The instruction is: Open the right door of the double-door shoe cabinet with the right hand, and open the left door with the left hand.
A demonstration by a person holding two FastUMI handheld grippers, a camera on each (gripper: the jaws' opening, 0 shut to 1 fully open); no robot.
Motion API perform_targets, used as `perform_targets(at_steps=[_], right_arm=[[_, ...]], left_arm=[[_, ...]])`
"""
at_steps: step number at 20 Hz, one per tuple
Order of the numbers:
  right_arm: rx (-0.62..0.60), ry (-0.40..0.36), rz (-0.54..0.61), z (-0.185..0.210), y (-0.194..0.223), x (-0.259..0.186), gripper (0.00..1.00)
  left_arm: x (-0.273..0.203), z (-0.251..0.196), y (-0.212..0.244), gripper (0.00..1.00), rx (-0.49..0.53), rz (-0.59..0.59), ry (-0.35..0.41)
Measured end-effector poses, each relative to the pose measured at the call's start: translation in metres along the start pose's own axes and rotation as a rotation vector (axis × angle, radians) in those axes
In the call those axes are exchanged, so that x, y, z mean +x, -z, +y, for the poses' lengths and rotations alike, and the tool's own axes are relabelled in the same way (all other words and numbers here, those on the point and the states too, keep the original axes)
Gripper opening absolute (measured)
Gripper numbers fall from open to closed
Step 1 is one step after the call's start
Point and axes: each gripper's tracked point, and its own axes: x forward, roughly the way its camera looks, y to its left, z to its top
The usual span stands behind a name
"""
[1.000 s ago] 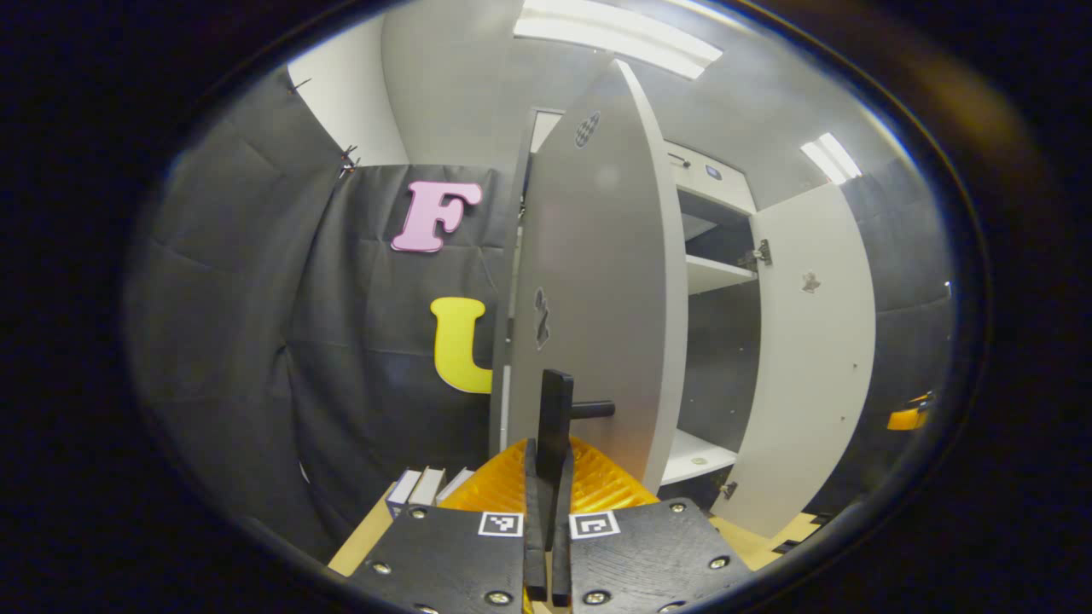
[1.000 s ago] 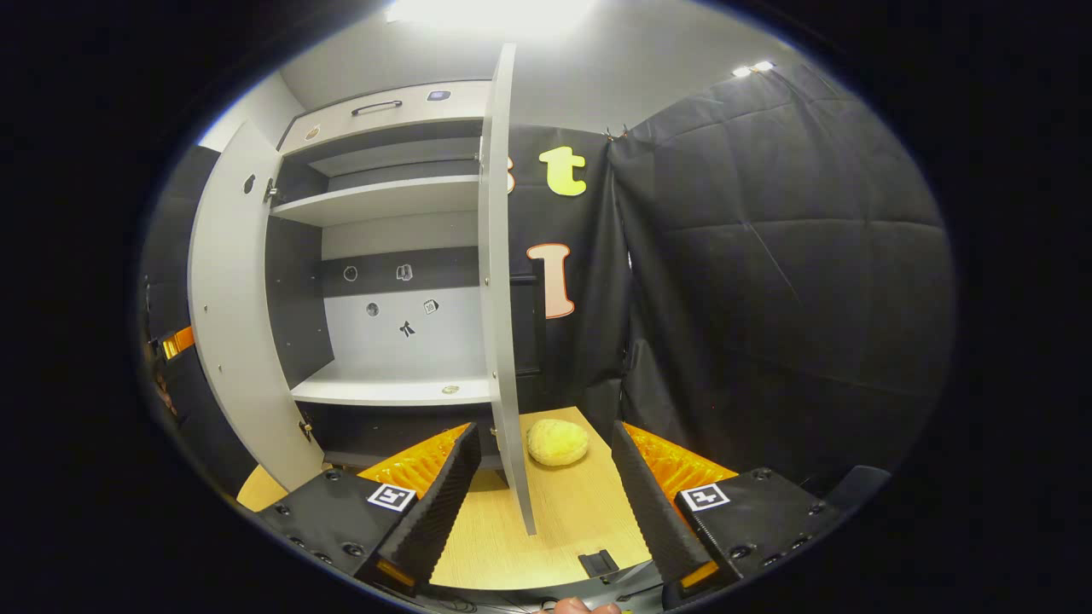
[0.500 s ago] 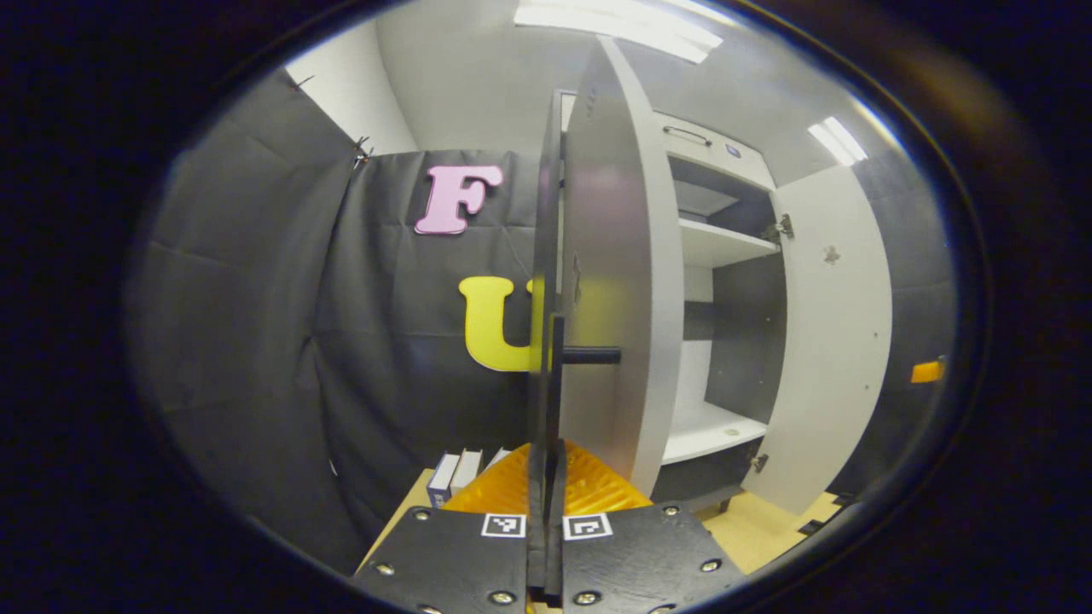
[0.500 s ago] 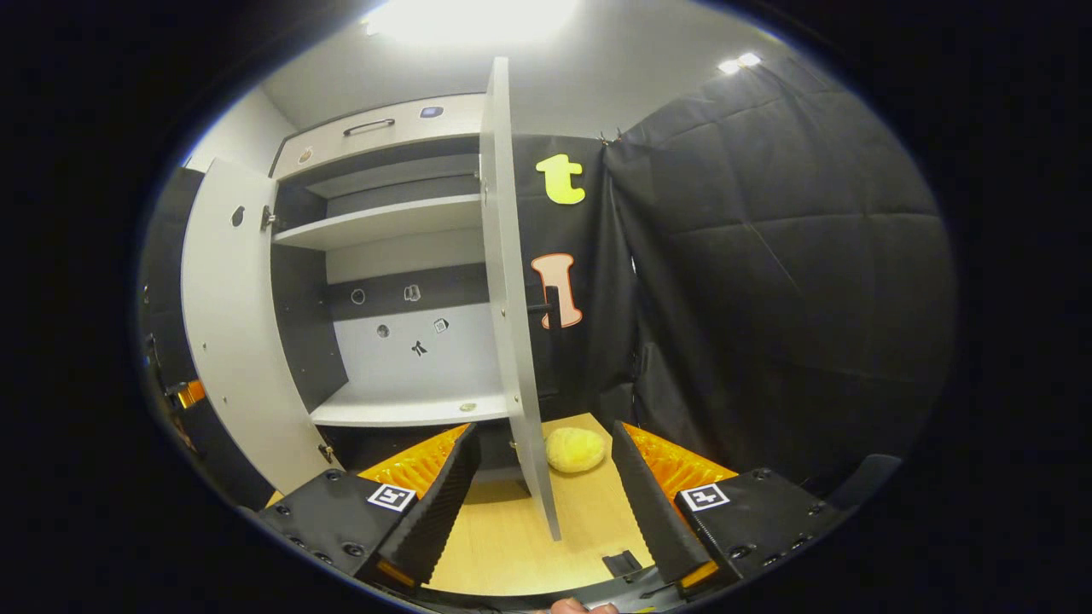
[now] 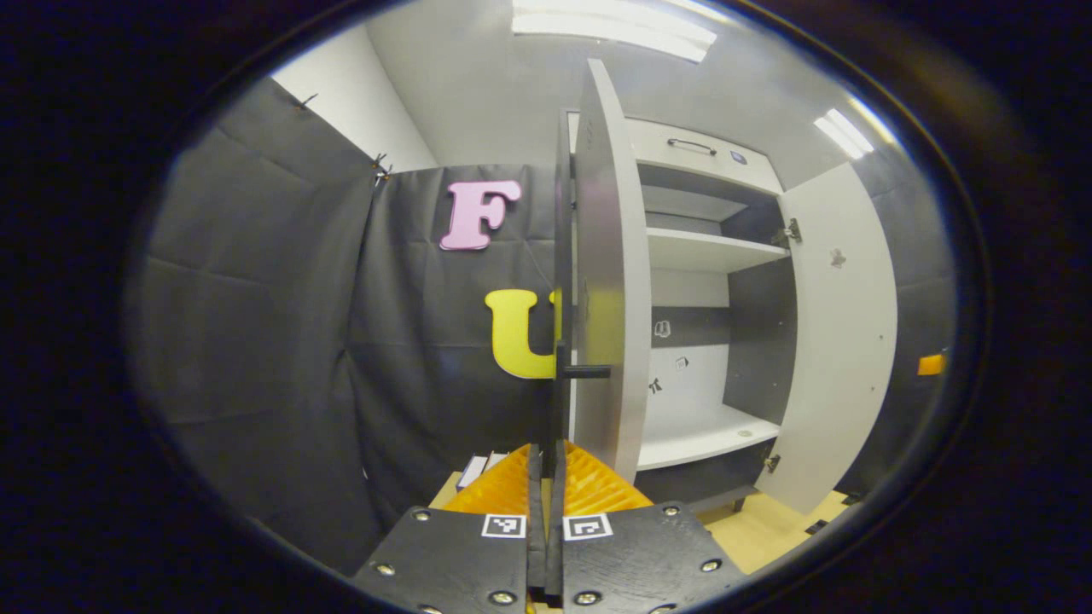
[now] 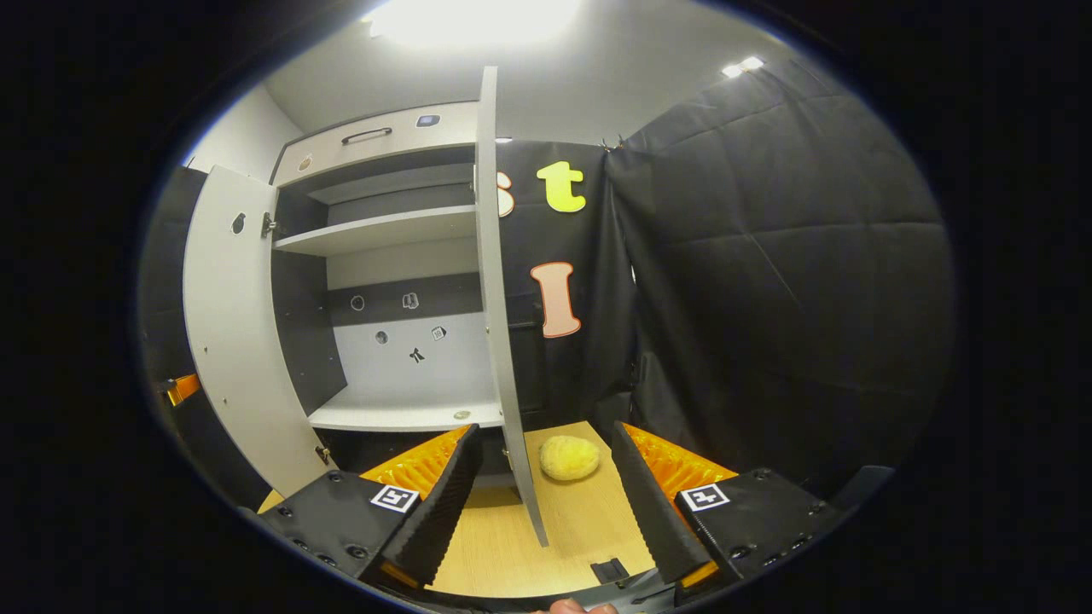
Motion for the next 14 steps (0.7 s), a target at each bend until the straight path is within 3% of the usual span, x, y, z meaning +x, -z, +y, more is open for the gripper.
perform_targets(at_steps=[3,8,9,10,13,14], right_arm=[[-0.018,-0.015,0.019,-0.018,0.002,0.009,0.95],[0.011,-0.083,0.029,-0.034,-0.002,0.013,0.92],[0.0,-0.096,0.027,-0.038,-0.004,0.017,0.92],[-0.01,-0.106,0.023,-0.041,-0.005,0.019,0.92],[-0.016,-0.153,0.01,-0.046,-0.007,0.022,0.95],[-0.015,-0.167,0.006,-0.047,-0.008,0.023,0.92]], left_arm=[[-0.036,-0.003,-0.015,0.01,0.008,-0.013,-0.049],[-0.09,-0.031,-0.034,0.01,0.128,-0.04,-0.166],[-0.1,-0.037,-0.037,0.07,0.154,-0.051,-0.188],[-0.109,-0.044,-0.039,0.07,0.175,-0.059,-0.204],[-0.129,-0.069,-0.035,0.52,0.171,-0.063,-0.233],[-0.138,-0.073,-0.032,0.67,0.157,-0.067,-0.256]])
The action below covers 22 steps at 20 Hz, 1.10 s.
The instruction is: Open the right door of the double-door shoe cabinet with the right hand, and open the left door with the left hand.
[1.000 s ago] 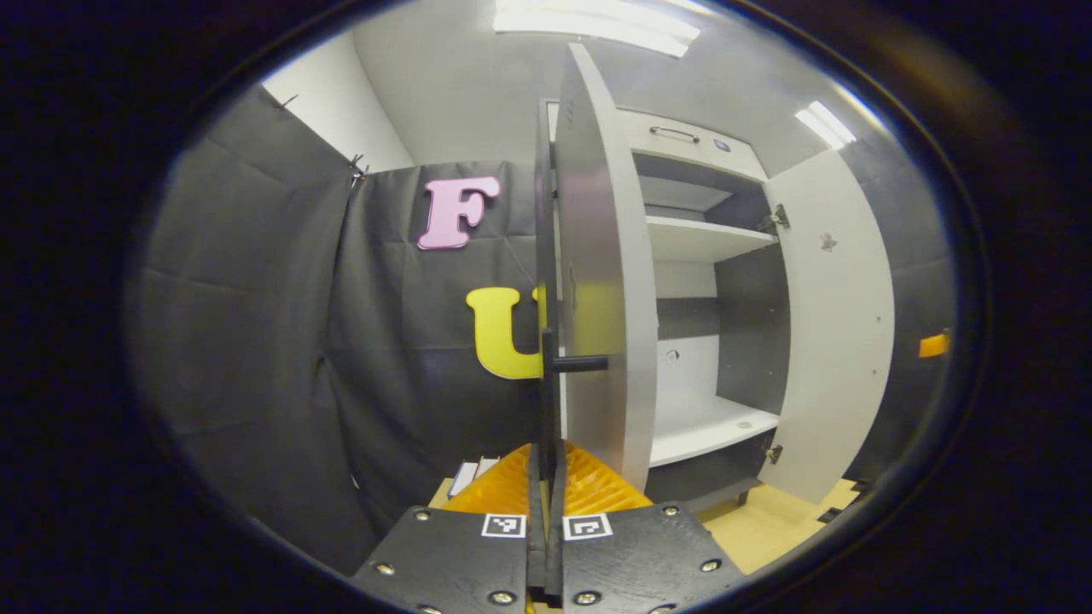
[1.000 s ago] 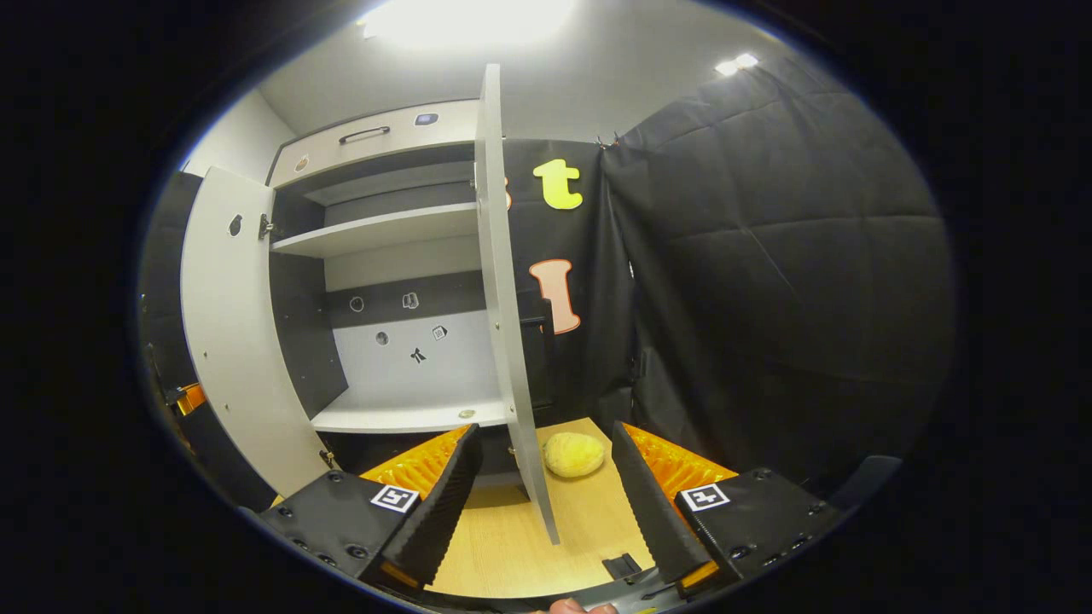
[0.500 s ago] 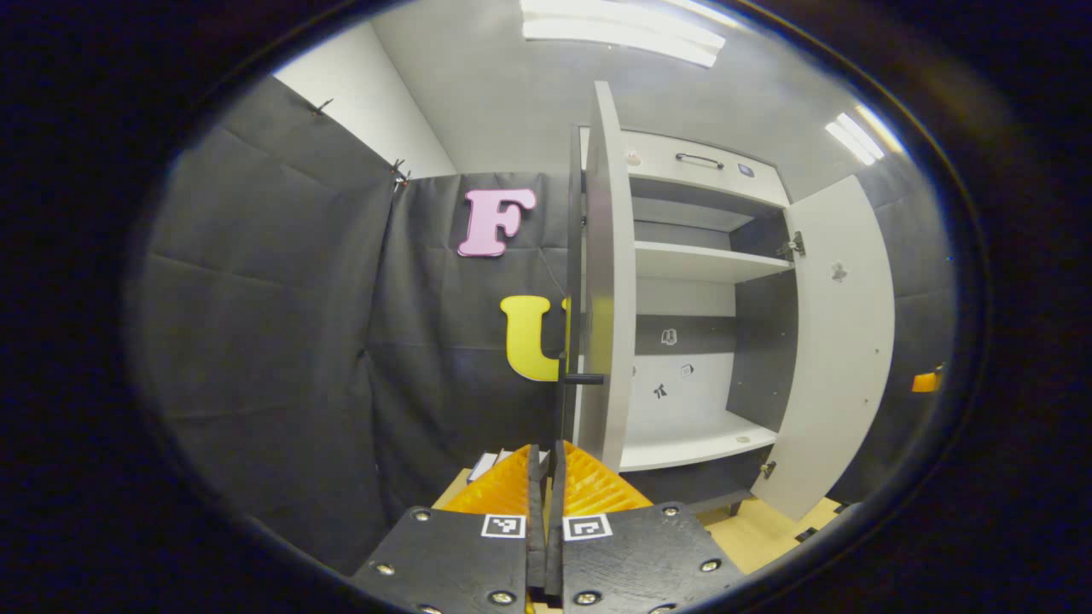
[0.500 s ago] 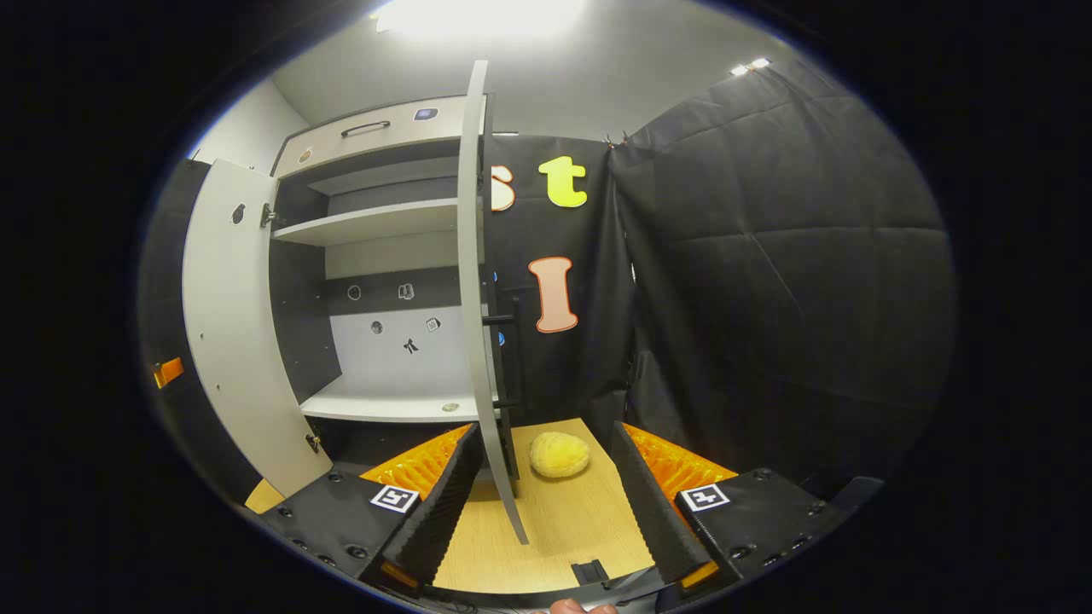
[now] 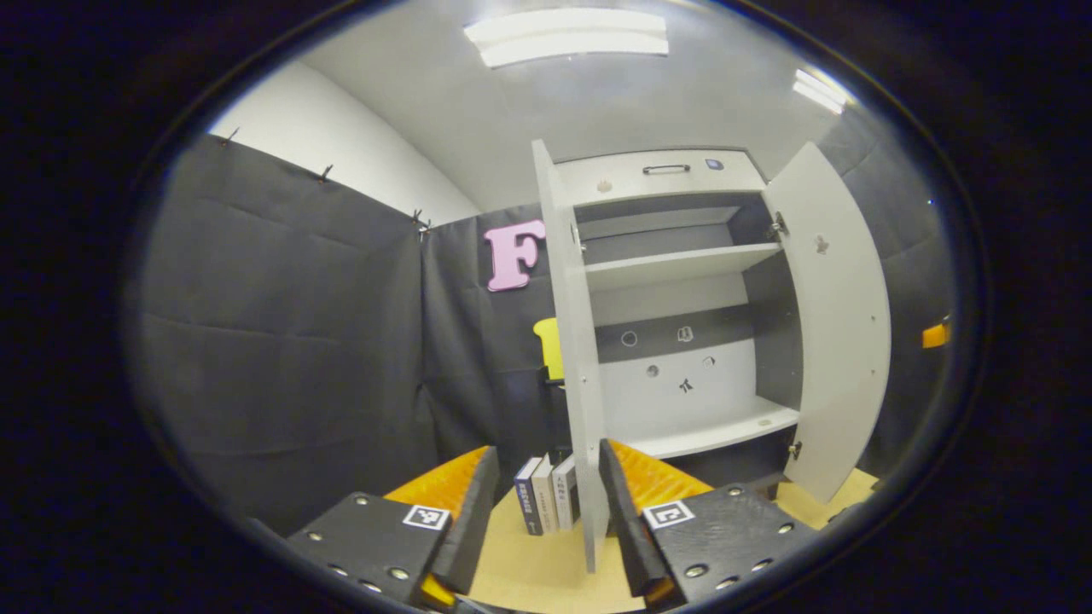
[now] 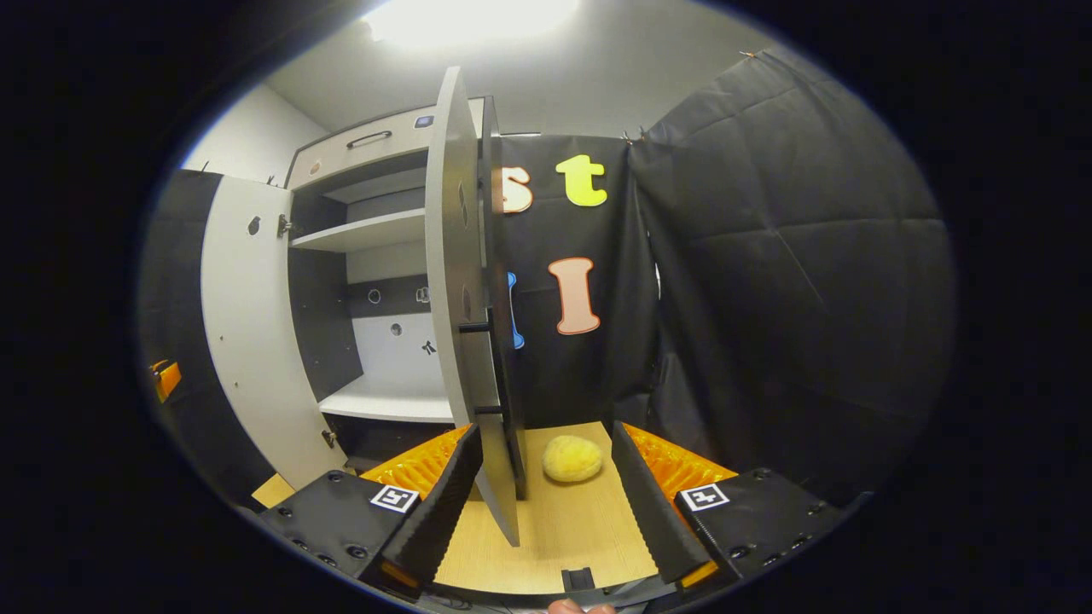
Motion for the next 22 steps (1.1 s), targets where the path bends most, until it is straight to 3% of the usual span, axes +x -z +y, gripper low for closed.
perform_targets(at_steps=[1,2,6,11,14,20,22], right_arm=[[-0.004,-0.012,-0.007,-0.002,0.0,0.001,0.95],[-0.011,-0.022,-0.013,-0.004,0.0,0.003,0.92],[-0.009,-0.053,-0.01,0.0,0.01,0.003,0.95],[0.023,-0.018,0.007,0.004,0.035,0.003,0.95],[0.012,-0.008,0.04,0.009,0.043,0.007,0.92],[0.011,0.037,-0.029,0.033,0.021,0.016,0.95],[0.029,0.029,-0.028,0.048,0.023,0.019,0.92]], left_arm=[[-0.006,-0.003,0.003,0.83,-0.013,0.003,-0.023],[-0.02,-0.011,0.007,0.98,-0.023,0.013,-0.027],[-0.053,-0.038,0.018,0.98,-0.053,0.031,-0.01],[-0.065,-0.054,0.035,0.98,-0.114,0.049,0.004],[-0.056,-0.058,0.043,0.98,-0.109,0.047,0.03],[-0.015,-0.052,0.047,0.98,-0.117,0.036,0.085],[-0.007,-0.047,0.044,0.96,-0.088,0.017,0.104]])
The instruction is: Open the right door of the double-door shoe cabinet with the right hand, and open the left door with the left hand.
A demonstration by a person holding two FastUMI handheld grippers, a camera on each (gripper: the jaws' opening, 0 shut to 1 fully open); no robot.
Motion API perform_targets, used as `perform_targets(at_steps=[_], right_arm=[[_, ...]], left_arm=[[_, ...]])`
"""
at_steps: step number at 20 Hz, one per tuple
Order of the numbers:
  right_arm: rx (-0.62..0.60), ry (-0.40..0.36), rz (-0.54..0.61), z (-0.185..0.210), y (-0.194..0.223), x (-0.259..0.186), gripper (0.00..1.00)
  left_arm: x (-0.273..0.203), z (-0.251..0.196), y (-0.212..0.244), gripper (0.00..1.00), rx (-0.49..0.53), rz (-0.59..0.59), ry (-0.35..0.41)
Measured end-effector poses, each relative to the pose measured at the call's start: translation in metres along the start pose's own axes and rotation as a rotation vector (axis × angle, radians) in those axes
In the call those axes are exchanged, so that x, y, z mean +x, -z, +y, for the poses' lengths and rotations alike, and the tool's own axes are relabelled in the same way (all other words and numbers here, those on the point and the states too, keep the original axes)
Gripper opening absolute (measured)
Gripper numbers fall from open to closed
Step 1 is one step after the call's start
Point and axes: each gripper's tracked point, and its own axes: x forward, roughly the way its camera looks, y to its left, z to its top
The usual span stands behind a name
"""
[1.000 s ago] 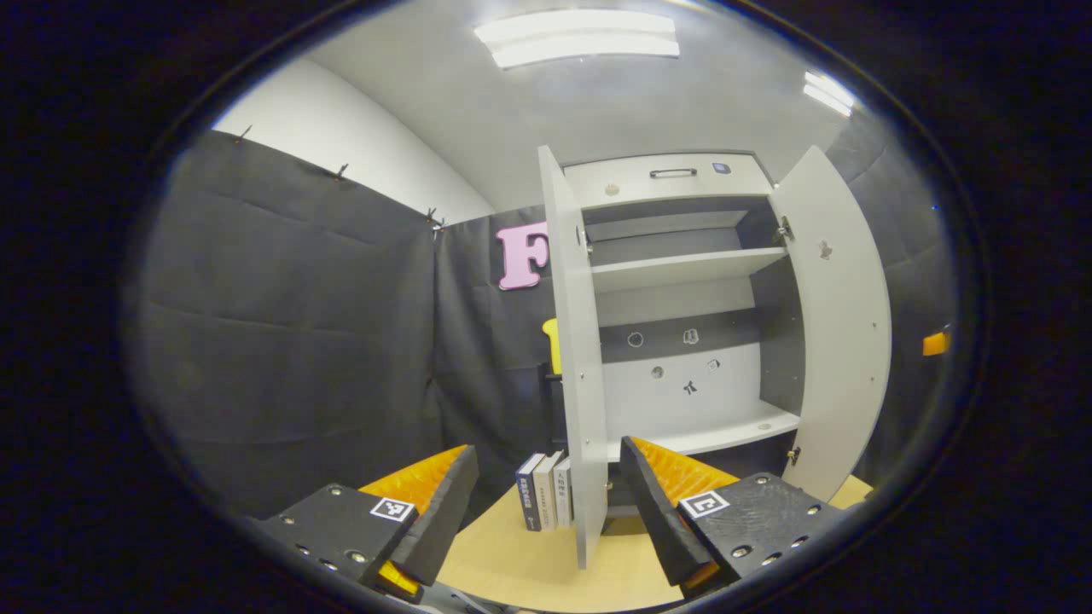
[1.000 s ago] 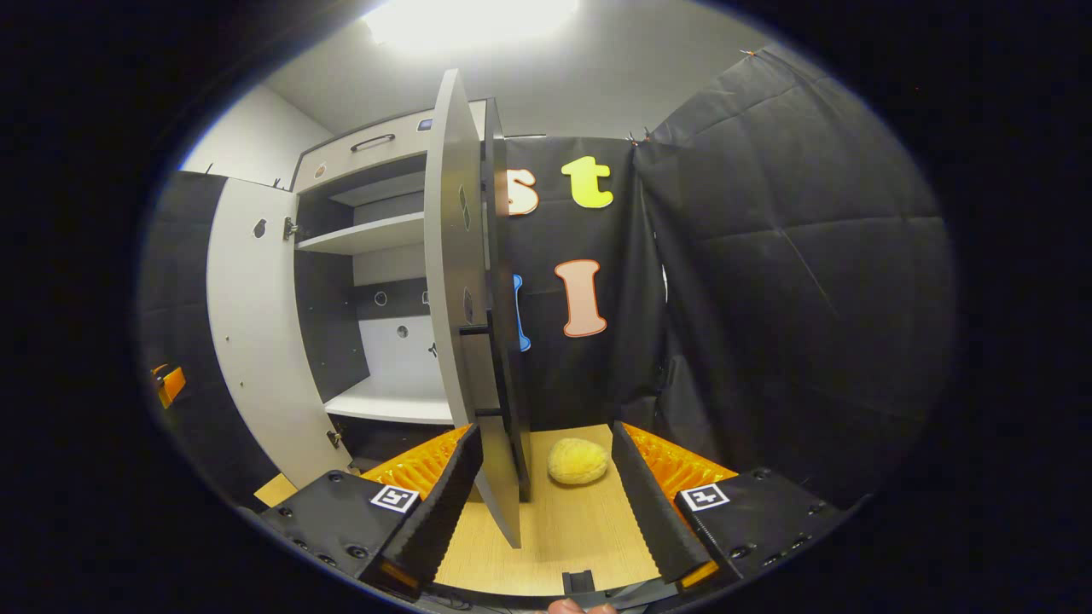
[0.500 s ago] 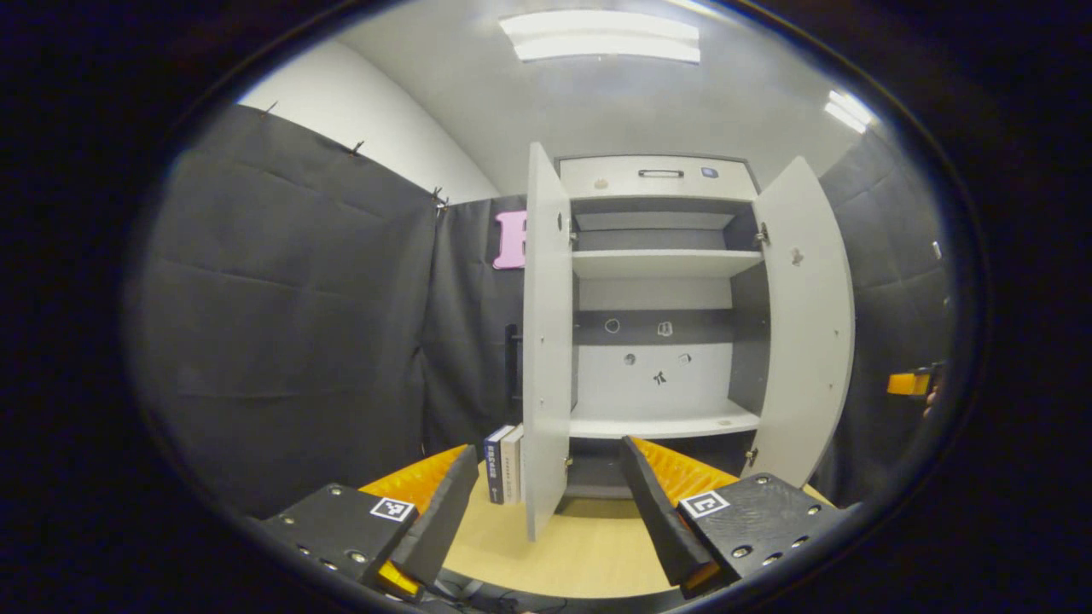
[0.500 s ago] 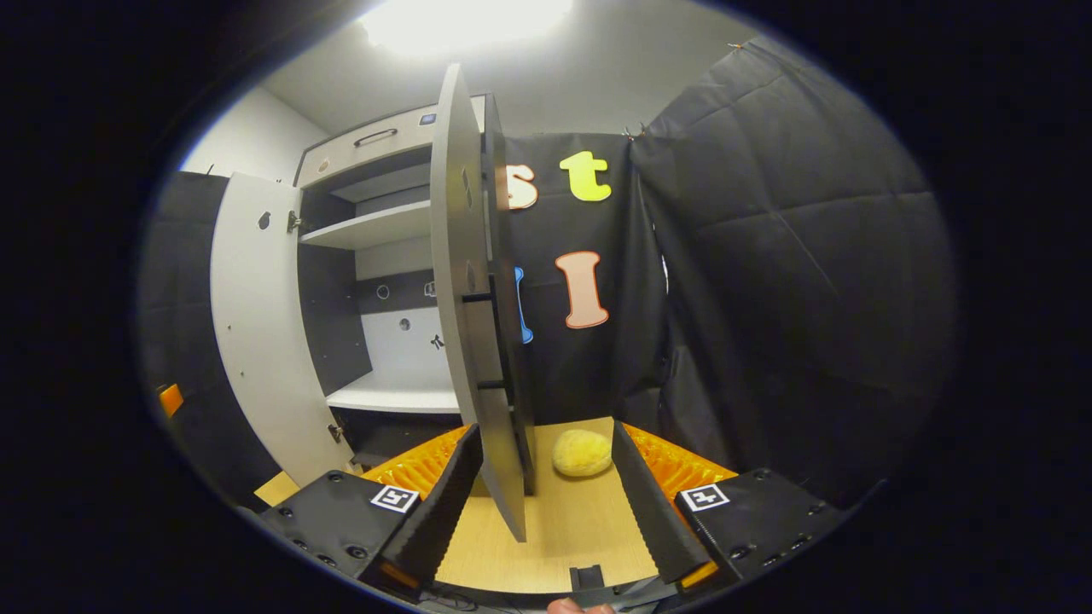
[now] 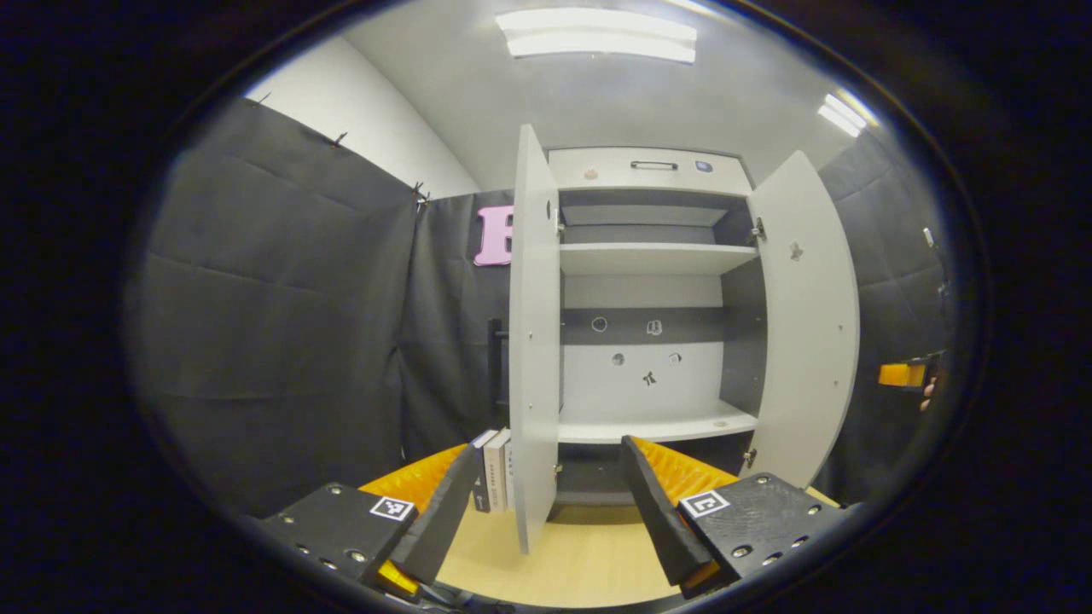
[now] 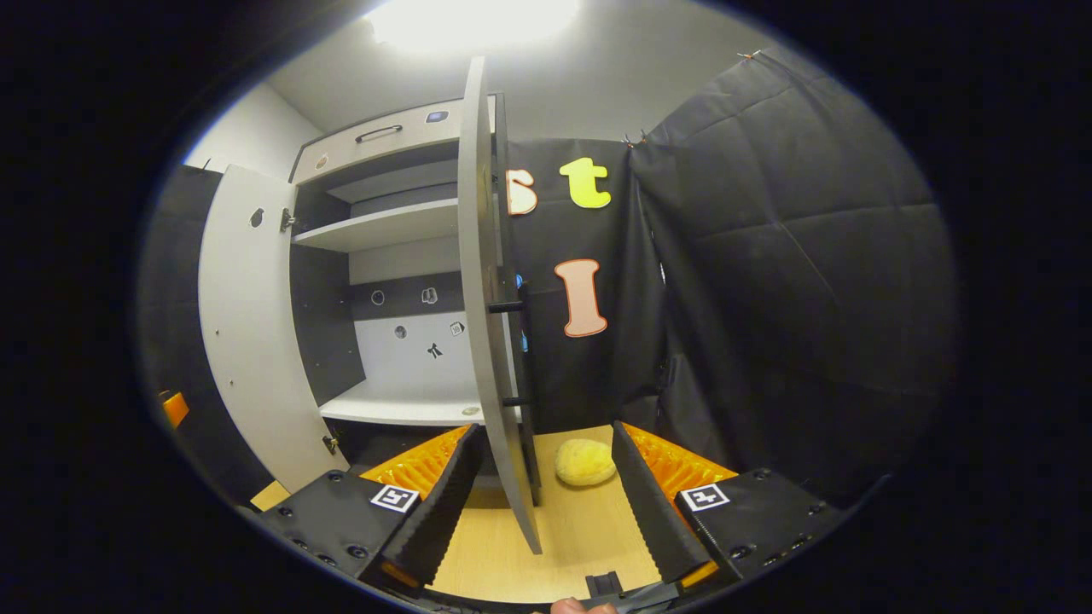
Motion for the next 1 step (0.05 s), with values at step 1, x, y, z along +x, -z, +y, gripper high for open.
perform_targets(at_steps=[1], right_arm=[[0.005,-0.003,-0.001,0.0065,-0.0018,0.0013,0.95]], left_arm=[[0.0047,0.0018,-0.0007,0.96,0.017,-0.007,0.013]])
